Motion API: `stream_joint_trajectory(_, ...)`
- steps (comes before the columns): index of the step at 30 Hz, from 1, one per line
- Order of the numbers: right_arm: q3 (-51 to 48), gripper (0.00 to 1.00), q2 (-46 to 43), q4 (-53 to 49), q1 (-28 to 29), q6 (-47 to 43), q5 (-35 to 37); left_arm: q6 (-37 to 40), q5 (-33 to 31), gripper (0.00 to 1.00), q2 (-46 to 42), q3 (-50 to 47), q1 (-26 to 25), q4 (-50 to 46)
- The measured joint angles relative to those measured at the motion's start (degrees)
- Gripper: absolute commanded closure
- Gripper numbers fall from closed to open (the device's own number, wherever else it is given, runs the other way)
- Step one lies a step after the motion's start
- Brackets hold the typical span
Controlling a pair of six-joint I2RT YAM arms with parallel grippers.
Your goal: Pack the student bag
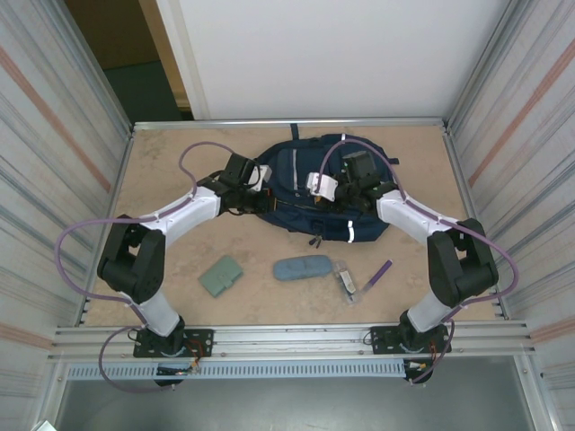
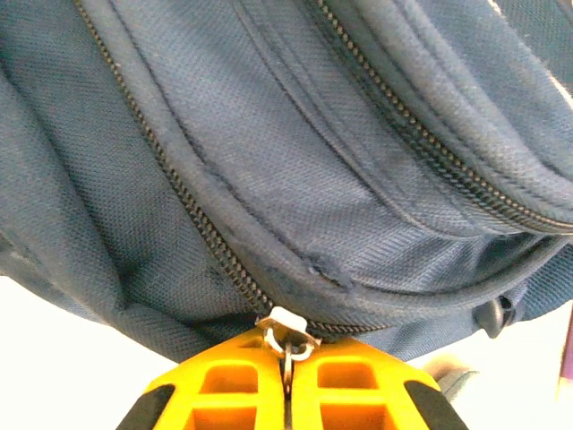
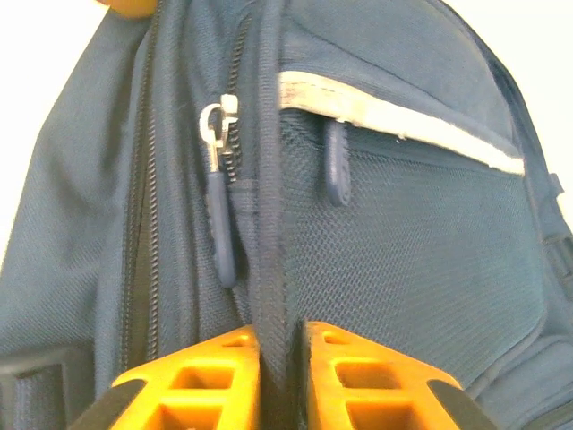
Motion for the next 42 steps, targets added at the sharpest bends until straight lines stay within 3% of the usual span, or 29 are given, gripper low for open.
stream_joint_trajectory(3,-1.9,0.53,-1.7,1.2,-0.7,4.3,-1.8,-0.1,2.6,1.00,0.2,0.4,-0.6,-0.1)
stream_joint_trajectory(10,-7.9,0.47,-11.1,4.0,4.3,8.7,-2.8,-2.4,8.8,1.00,0.5,2.7,-3.9,0.0)
stream_joint_trajectory(15,-9.3,0.44,-10.3,7.0,8.1,9.5,-0.8,-3.8,11.3,1.00,1.2,4.0,-5.9,0.4)
stream_joint_trajectory(17,-9.5,0.49,-8.9,8.7,9.4,8.8,3.1,-4.2,11.9,1.00,1.3,4.1,-6.1,0.4)
stream_joint_trajectory(21,-11.1,0.87,-6.6,13.8,11.8,4.8,12.4,-4.2,11.2,1.00,1.3,4.0,-5.7,0.0)
stream_joint_trajectory(23,-12.0,0.99,-6.7,15.7,12.5,2.8,14.5,-4.2,10.8,1.00,1.3,3.8,-5.2,0.1)
stream_joint_trajectory(28,-13.3,1.00,-7.3,17.0,12.1,-2.9,14.1,-3.5,8.5,1.00,1.1,2.9,-1.8,-0.5)
stream_joint_trajectory(38,-9.8,1.00,-8.2,8.6,6.3,-12.9,0.3,0.9,7.0,1.00,0.6,3.4,5.3,-5.5)
stream_joint_trajectory(42,-7.8,0.93,-4.5,8.1,3.7,-15.9,-5.6,2.1,8.1,1.00,-1.6,1.7,5.7,-6.4)
